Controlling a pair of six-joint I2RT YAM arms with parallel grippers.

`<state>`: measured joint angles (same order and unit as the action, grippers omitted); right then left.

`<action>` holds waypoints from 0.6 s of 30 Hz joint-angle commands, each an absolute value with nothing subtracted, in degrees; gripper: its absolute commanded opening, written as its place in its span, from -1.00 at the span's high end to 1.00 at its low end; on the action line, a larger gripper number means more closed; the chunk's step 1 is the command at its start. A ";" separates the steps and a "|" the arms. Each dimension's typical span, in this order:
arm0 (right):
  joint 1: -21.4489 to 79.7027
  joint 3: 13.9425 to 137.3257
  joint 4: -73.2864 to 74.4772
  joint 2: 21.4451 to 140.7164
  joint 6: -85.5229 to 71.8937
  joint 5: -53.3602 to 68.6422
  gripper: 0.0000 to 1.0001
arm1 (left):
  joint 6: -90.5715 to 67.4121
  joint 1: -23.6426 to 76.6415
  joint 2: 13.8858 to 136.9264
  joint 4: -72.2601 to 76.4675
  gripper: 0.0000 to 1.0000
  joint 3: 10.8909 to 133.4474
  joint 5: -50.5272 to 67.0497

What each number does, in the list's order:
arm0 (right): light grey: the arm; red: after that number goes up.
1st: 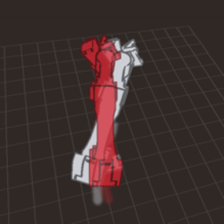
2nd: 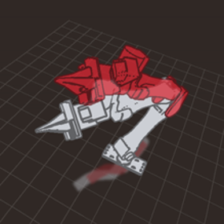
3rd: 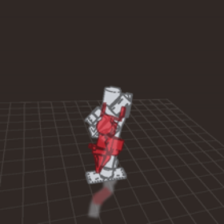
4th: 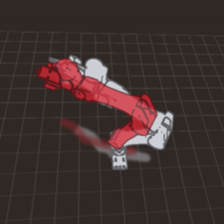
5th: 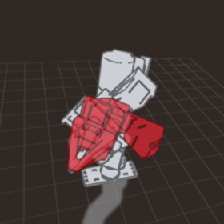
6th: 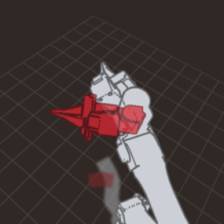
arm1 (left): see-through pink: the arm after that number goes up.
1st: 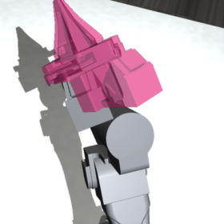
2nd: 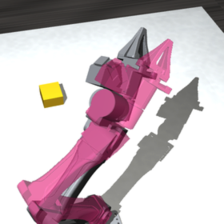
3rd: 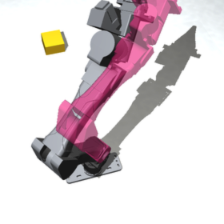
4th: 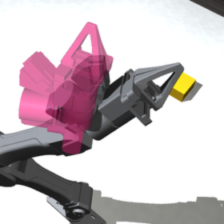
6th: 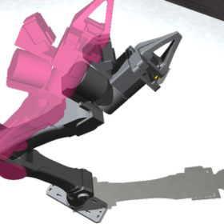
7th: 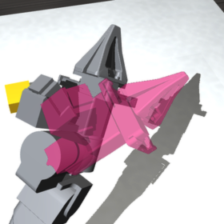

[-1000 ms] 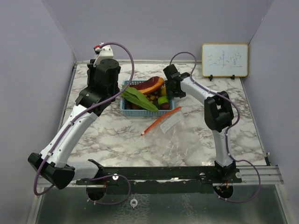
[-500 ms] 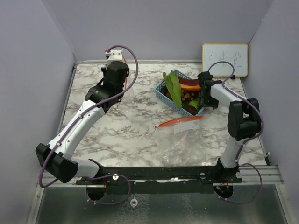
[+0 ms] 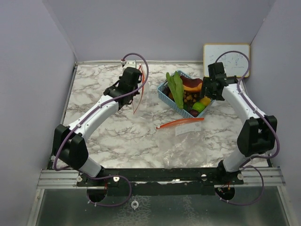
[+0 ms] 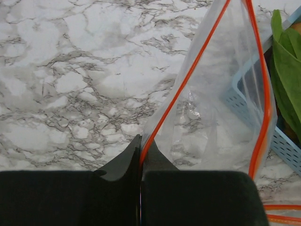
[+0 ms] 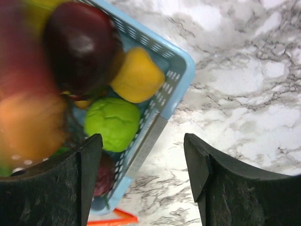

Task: Place the food in the zip-top bag and seal the zipper
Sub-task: Move the bin to the center of the board, then pick up the fake vegetable from the bin.

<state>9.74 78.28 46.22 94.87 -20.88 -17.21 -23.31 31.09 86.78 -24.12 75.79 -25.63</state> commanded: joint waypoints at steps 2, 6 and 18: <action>9.58 82.03 49.07 88.62 -22.11 -11.51 -0.41 | -25.48 30.97 87.44 -20.46 1.00 77.34 -20.53; 9.64 82.95 48.16 85.80 -20.20 -7.68 -0.41 | -25.15 30.94 87.39 -20.88 1.00 77.32 -20.74; 22.23 105.43 48.86 106.35 -17.77 -2.54 -0.52 | -25.07 30.94 86.87 -21.88 1.00 77.32 -18.24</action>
